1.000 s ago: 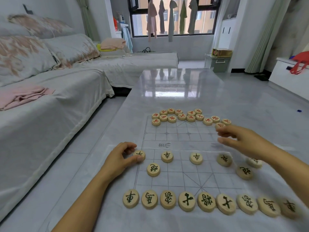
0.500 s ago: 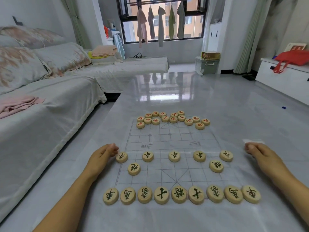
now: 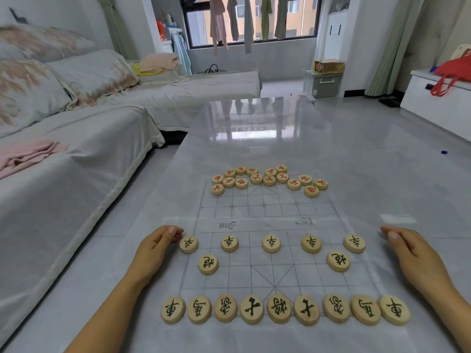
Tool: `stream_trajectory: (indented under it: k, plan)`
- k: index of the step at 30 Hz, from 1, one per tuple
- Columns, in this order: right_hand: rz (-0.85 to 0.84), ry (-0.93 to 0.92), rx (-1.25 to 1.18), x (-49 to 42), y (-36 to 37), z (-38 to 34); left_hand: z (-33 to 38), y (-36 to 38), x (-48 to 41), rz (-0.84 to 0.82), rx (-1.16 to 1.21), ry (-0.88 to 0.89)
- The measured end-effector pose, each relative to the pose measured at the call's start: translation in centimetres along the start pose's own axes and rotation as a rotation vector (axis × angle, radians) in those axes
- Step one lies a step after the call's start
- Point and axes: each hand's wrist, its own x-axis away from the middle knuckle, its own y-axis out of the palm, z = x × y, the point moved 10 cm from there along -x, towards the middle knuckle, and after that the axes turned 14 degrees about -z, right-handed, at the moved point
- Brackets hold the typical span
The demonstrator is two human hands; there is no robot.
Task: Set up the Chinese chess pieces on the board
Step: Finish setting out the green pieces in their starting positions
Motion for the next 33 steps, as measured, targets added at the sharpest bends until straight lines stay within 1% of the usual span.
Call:
stream_trajectory:
  k: [6,10,14,18,22,25,30,33]
  plan:
    - [-0.001,0.000,0.034,0.2,0.0,0.1,0.6,0.1,0.4,0.002,-0.041,-0.003]
    - [-0.005,-0.003,0.037,0.2,0.1,0.0,0.6,0.1,0.6,0.012,-0.024,-0.009]
    - [-0.045,0.018,-0.065,-0.1,-0.1,0.2,0.7,0.4,0.5,-0.020,-0.017,-0.030]
    - [-0.144,0.102,-0.193,-1.6,-0.3,0.3,0.3,0.2,-0.5,-0.056,-0.009,-0.095]
    - [-0.220,0.049,-0.132,-4.4,0.0,-2.0,0.6,-0.5,-2.7,-0.052,-0.065,-0.123]
    - [-0.262,0.016,-0.107,-7.0,1.3,-3.9,1.2,-0.3,-5.1,-0.063,-0.162,-0.104]
    - [-0.345,-0.050,-0.039,-11.1,4.6,-6.9,2.4,1.3,-10.4,-0.151,-0.272,-0.082]
    - [-0.381,-0.085,0.068,-13.2,6.2,-7.6,2.9,2.4,-13.2,-0.196,-0.319,-0.075]
